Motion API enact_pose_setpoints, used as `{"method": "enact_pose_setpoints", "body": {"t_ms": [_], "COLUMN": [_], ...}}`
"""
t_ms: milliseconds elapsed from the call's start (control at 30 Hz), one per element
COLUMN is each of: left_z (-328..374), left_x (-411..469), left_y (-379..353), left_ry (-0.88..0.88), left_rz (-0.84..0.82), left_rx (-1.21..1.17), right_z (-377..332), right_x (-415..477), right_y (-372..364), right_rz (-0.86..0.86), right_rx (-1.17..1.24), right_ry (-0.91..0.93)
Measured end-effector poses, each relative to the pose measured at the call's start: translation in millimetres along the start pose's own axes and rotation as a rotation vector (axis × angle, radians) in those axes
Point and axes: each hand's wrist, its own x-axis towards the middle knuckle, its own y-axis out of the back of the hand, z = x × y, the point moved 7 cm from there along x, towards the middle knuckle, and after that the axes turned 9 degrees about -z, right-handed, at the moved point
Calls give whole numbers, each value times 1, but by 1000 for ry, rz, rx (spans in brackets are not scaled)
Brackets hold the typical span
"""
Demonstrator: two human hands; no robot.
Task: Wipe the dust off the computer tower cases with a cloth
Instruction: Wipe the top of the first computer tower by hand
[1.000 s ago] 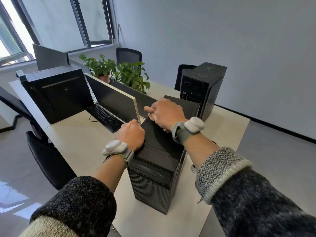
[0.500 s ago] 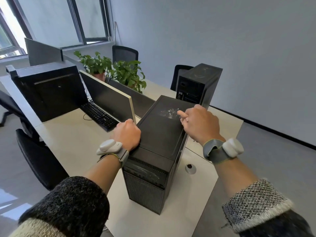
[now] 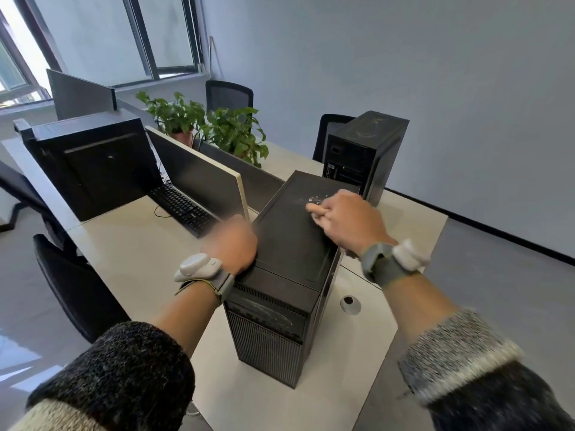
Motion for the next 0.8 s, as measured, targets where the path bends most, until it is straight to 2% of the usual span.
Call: {"method": "enact_pose_setpoints", "body": {"t_ms": [100, 200, 333, 467, 600, 800], "left_z": [4, 11, 27, 32, 32, 33], "left_x": [2, 7, 17, 21, 20, 20], "left_y": [0, 3, 10, 1, -2, -5], "left_ry": [-25, -39, -38, -64, -88, -99], "left_rz": [-9, -55, -72, -44, 11, 14], "left_rx": [27, 79, 83, 56, 66, 101], "right_z": [49, 67, 26, -46, -93, -55], "right_x": [-29, -44, -27, 20, 57, 47], "right_y": [3, 3, 24, 27, 7, -10], "right_rz": [56, 95, 213, 91, -26, -64], "right_rx": [-16, 0, 46, 58, -13, -2], "right_ry": [-109, -197, -91, 94, 168, 79]}}
